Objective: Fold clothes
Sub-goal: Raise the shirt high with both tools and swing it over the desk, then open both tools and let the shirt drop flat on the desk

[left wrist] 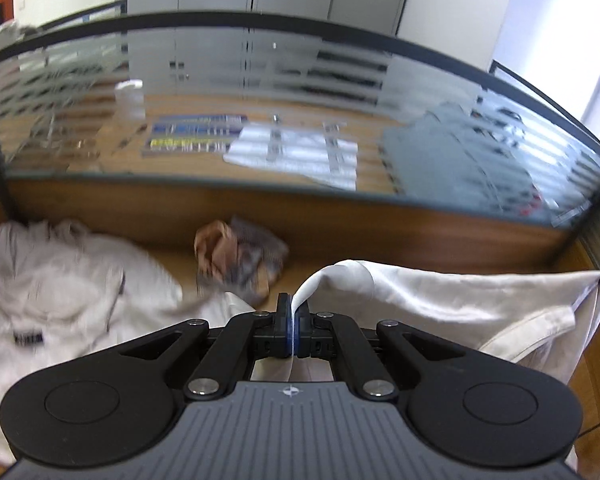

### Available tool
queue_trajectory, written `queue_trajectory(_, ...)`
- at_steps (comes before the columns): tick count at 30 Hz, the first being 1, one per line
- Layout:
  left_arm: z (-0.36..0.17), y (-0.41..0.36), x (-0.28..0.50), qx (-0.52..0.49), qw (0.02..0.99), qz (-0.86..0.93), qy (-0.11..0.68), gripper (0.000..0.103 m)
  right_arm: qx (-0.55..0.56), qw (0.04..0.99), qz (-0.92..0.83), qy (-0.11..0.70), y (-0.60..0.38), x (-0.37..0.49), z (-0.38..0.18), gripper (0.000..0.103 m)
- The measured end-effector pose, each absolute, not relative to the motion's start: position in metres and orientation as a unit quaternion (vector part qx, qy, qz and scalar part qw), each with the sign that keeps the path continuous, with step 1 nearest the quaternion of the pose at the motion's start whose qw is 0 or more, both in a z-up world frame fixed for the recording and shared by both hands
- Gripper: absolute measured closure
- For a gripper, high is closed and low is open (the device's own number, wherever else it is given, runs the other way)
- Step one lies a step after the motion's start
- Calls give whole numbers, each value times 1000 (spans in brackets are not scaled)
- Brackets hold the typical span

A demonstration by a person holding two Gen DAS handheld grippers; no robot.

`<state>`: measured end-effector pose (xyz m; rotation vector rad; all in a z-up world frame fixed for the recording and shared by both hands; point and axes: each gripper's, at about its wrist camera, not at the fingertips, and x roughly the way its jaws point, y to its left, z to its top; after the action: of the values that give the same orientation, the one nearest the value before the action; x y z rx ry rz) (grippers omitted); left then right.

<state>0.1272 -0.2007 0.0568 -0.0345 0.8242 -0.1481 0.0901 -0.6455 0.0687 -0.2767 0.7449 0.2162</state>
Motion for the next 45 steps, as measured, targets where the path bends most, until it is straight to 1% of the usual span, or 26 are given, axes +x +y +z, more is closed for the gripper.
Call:
queue_trajectory(3, 49, -207, 163, -14, 915, -64, 398, 102, -145, 920, 91, 353, -640, 137, 61, 100)
queue_trajectory(7, 26, -215, 209, -4, 911, -53, 410, 102, -156, 917, 79, 358, -627, 191, 38, 100)
queue_trajectory(13, -24, -222, 253, -7, 890, -52, 453, 101, -157, 905, 85, 386, -616, 232, -7, 99)
queue_trajectory(14, -32, -224, 257, -7, 885, -53, 462, 94, -154, 904, 88, 390, -617, 229, -9, 97)
queue_trajectory(15, -38, -225, 259, -7, 881, -55, 469, 88, -151, 902, 91, 394, -617, 226, -11, 92)
queue_trajectory(16, -43, -226, 259, -4, 880, -57, 472, 86, -149, 900, 94, 399, -617, 223, -13, 89)
queue_trajectory(17, -47, -227, 259, -2, 878, -59, 476, 78, -146, 898, 97, 403, -617, 220, -15, 81)
queue_trajectory(18, -49, -228, 257, -1, 876, -61, 478, 70, -143, 897, 100, 407, -617, 218, -17, 77)
queue_trajectory(19, -50, -228, 251, -1, 875, -64, 479, 70, -141, 895, 102, 411, -617, 215, -19, 70)
queue_trajectory(20, -51, -227, 245, -2, 875, -67, 480, 70, -138, 893, 105, 416, -617, 212, -21, 66)
queue_trajectory(25, -49, -230, 207, -3, 873, -86, 480, 70, -125, 883, 119, 437, -618, 198, -31, 64)
queue_trajectory(26, -48, -231, 198, -3, 873, -90, 480, 69, -122, 881, 122, 441, -618, 195, -33, 62)
queue_trajectory(37, -49, -253, 88, 1, 860, -125, 495, 68, -76, 870, 129, 470, -619, 79, -27, 60)
queue_trajectory(41, -55, -256, 54, -5, 854, -131, 504, 65, -64, 864, 131, 482, -613, 36, -33, 59)
queue_trajectory(45, -65, -259, 22, -4, 851, -134, 507, 65, -52, 857, 129, 495, -608, -2, -46, 59)
